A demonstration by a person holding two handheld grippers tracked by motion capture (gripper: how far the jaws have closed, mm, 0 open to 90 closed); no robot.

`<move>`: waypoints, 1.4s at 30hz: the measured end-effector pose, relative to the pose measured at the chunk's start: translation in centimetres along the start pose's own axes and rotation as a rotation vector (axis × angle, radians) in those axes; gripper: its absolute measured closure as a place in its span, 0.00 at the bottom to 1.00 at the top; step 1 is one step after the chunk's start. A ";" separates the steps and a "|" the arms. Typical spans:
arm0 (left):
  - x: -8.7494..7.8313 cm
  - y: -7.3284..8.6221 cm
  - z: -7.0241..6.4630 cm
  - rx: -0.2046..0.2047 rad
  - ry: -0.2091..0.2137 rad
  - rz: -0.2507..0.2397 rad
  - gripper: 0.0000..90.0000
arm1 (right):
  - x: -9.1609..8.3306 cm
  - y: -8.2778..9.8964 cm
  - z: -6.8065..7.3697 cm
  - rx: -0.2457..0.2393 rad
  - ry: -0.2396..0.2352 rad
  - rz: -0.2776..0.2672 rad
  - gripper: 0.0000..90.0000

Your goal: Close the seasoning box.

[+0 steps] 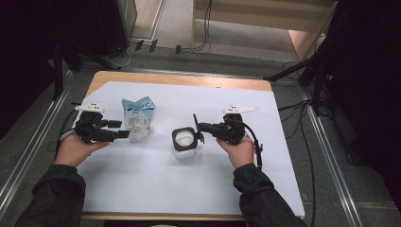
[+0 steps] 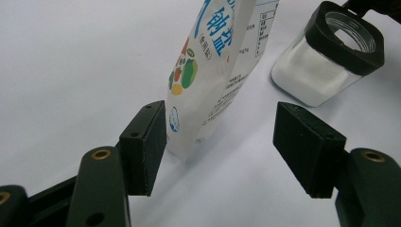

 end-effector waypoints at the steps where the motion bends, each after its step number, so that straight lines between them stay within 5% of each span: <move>1: 0.0 0.0 0.0 0.001 -0.002 -0.003 0.41 | 0.0 0.0 0.0 -0.005 0.000 0.002 1.00; 13: 0.1 0.0 -0.1 0.000 0.014 0.003 0.41 | 1.0 0.2 1.0 -0.039 -0.013 0.032 1.00; 21: 0.1 -0.1 -0.1 0.005 0.001 -0.009 0.41 | 0.5 0.1 0.5 -0.062 0.019 0.030 0.97; 42: 0.0 0.1 -0.1 0.002 0.016 0.003 0.41 | -2.4 0.9 -3.1 -0.100 0.161 0.016 0.61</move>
Point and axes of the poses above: each handheld gripper's, and its own axes: x roughly forward along the jaws, y roughly out of its underside, z roughly to its left, the point moved 9 cm from there along x, roughly forward along the jaws, and after that the axes turned 11 degrees about -x, right-handed, at the moved point
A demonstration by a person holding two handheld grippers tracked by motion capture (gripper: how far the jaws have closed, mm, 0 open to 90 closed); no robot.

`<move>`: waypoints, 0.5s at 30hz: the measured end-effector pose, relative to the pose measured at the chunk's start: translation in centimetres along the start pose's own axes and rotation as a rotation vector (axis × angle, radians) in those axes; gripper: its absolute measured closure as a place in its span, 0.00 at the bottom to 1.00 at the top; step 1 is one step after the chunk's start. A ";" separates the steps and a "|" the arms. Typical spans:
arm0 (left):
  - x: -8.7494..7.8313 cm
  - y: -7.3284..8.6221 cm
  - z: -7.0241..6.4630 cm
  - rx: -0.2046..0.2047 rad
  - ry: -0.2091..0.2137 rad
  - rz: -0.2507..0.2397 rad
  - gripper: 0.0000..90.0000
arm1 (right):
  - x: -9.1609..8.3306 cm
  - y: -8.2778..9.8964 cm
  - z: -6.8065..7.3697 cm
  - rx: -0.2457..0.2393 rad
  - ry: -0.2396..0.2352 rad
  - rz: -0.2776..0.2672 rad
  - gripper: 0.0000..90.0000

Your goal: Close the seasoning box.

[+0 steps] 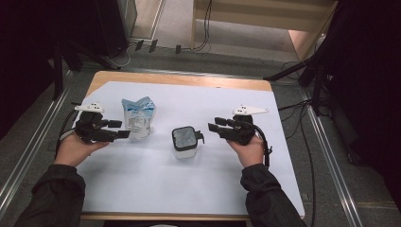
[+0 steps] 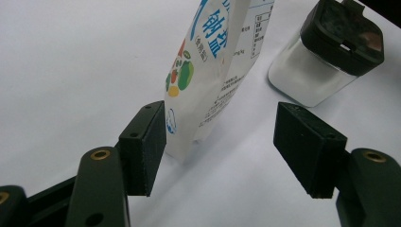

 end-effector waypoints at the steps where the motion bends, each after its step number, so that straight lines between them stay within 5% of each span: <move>1: 0.0 0.1 0.0 -0.004 0.003 0.003 0.41 | 0.0 0.2 -0.2 -0.007 0.008 0.009 0.59; 15: 0.1 0.2 0.3 -0.001 -0.006 0.011 0.40 | -0.7 2.3 -3.1 0.021 0.078 0.059 0.55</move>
Point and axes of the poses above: each handheld gripper's, and its own axes: x roughly forward along the jaws, y roughly out of its underside, z roughly to its left, the point moved 9 cm from there along x, roughly forward along the jaws, and after that the axes turned 11 degrees about -x, right-handed, at the moved point
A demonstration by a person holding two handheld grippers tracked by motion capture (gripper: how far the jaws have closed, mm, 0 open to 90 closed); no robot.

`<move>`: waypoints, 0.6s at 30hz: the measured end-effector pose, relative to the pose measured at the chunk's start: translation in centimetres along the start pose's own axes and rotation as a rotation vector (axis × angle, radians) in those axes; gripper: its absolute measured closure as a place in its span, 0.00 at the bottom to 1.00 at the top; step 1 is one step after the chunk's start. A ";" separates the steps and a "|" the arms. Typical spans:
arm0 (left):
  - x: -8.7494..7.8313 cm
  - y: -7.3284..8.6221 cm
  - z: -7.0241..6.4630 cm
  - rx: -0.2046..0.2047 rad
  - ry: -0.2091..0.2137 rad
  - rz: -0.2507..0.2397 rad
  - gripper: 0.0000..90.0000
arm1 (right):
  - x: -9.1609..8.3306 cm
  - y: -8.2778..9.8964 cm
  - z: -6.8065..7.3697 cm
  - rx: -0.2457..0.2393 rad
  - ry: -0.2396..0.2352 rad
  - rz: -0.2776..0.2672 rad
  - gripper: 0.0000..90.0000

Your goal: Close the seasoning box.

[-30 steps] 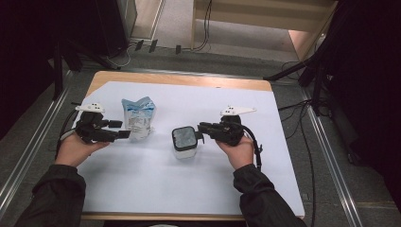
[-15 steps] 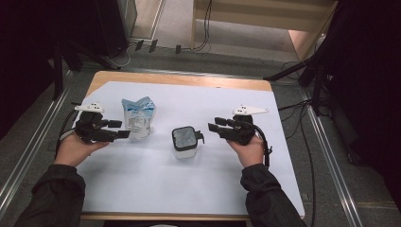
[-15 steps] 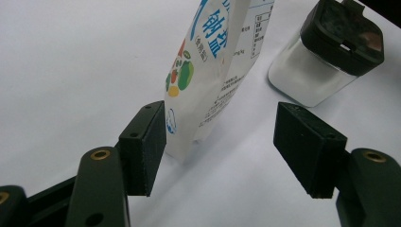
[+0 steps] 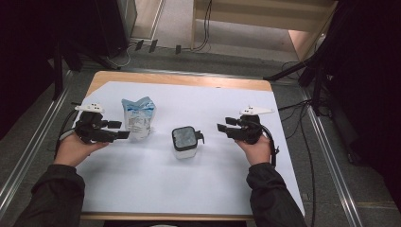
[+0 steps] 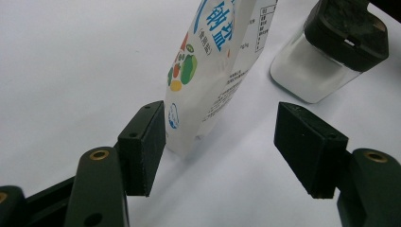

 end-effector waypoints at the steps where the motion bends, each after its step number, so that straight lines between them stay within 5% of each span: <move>1: 0.0 0.0 0.0 0.001 -0.002 -0.001 0.40 | 0.0 0.1 -0.2 0.006 0.004 0.001 0.56; 18: 0.1 0.1 0.4 0.006 -0.020 0.000 0.38 | 0.0 1.0 -1.5 0.054 0.030 0.000 0.56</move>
Point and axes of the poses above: each handheld gripper's, and its own axes: x roughly forward along the jaws, y roughly out of its underside, z roughly to its left, the point moved 9 cm from there along x, roughly forward along the jaws, and after that the axes turned 11 degrees about -x, right-handed, at the moved point
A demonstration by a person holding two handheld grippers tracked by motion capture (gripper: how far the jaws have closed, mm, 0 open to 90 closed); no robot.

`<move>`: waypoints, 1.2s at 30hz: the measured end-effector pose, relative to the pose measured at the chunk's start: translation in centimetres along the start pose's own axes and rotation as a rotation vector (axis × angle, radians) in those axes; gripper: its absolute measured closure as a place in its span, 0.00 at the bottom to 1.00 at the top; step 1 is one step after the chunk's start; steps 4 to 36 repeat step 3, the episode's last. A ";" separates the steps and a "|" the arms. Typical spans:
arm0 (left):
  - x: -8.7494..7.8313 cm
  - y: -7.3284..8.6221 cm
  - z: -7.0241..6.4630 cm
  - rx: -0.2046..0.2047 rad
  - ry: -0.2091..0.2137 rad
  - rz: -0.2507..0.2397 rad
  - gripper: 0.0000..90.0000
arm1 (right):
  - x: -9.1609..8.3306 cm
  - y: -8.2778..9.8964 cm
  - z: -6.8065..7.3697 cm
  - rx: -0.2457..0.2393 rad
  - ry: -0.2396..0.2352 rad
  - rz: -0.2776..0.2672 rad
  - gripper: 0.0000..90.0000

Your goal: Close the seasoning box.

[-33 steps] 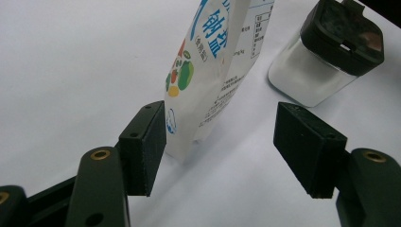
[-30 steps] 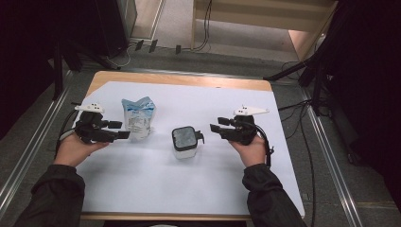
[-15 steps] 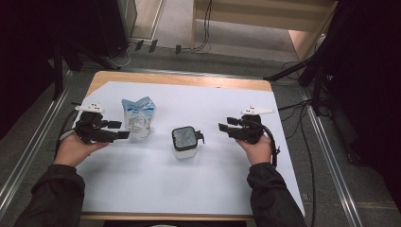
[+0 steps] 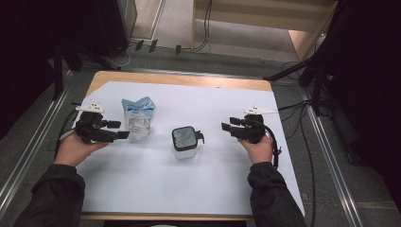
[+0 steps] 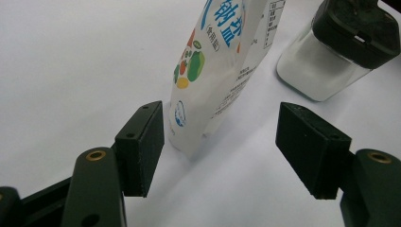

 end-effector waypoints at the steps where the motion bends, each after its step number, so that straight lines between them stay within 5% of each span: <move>1: 0.0 0.0 0.0 -0.001 -0.004 -0.007 0.38 | 0.0 0.0 0.0 -0.002 0.000 0.001 0.56; 36: 0.1 0.0 0.1 0.003 -0.009 -0.011 0.37 | 0.0 0.0 -0.1 0.001 0.000 -0.004 0.56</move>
Point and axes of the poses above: each handheld gripper's, and its own axes: x roughly forward along the jaws, y roughly out of its underside, z roughly to its left, the point moved 9 cm from there along x, roughly forward along the jaws, and after that the axes turned 11 degrees about -x, right-handed, at the moved point
